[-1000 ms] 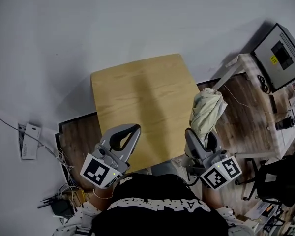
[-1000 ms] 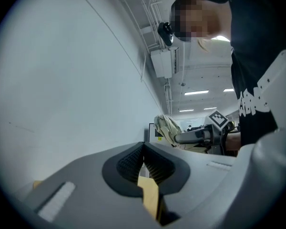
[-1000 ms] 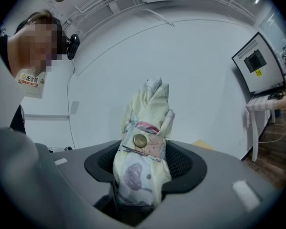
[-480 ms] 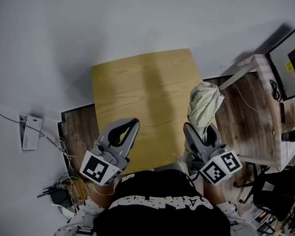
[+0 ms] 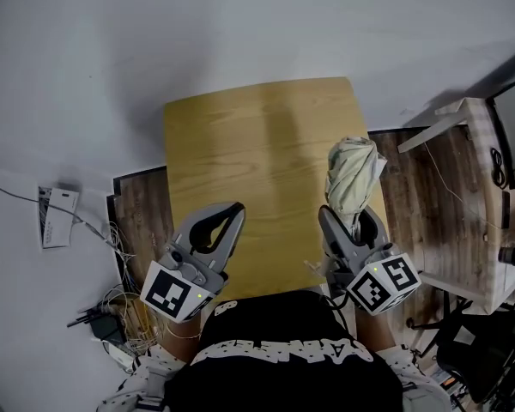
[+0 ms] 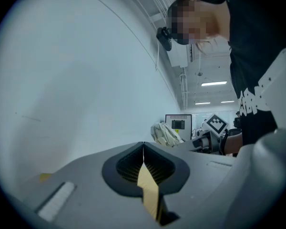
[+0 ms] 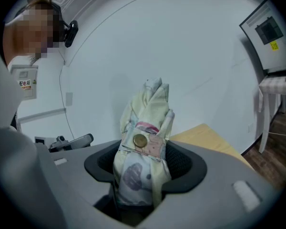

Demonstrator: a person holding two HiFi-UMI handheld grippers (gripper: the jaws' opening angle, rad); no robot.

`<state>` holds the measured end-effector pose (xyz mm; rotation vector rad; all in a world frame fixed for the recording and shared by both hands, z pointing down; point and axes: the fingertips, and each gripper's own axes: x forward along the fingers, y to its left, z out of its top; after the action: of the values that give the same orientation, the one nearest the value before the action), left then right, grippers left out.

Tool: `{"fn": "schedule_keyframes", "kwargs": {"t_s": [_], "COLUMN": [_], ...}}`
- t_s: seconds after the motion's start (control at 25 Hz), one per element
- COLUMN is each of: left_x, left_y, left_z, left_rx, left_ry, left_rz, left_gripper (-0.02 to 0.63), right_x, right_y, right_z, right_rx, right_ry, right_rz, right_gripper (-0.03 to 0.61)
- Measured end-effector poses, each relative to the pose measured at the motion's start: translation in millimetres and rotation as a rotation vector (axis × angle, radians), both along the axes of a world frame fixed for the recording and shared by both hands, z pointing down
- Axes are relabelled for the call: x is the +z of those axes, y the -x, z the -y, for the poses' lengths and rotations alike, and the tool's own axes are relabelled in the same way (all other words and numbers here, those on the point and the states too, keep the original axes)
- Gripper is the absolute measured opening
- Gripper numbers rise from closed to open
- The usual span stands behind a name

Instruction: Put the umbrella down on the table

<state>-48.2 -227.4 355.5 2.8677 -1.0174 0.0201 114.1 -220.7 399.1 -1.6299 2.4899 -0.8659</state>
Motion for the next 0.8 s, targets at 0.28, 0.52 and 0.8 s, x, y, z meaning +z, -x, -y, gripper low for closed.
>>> {"fn": "schedule_keyframes", "kwargs": {"t_s": [0.28, 0.52, 0.8], "left_x": [6.7, 11.7, 15.4], "left_y": [-1.0, 2.7, 11.8], "left_z": [7.9, 10.0, 14.0], "left_rx": [-0.006, -0.020, -0.029], "left_ry": [0.020, 0.035, 0.049], "left_rz": [0.027, 0.040, 0.068], "left_gripper": [-0.002, -0.002, -0.002], "right_x": [28.3, 56.2, 83.4], "right_y": [-0.4, 4.4, 13.7], "right_z": [15.1, 24.3, 34.1], "right_rx": [-0.011, -0.019, -0.033], "right_ry": [0.048, 0.089, 0.139], "right_rz": [-0.037, -0.051, -0.071], "right_gripper": [0.268, 0.268, 0.268]}}
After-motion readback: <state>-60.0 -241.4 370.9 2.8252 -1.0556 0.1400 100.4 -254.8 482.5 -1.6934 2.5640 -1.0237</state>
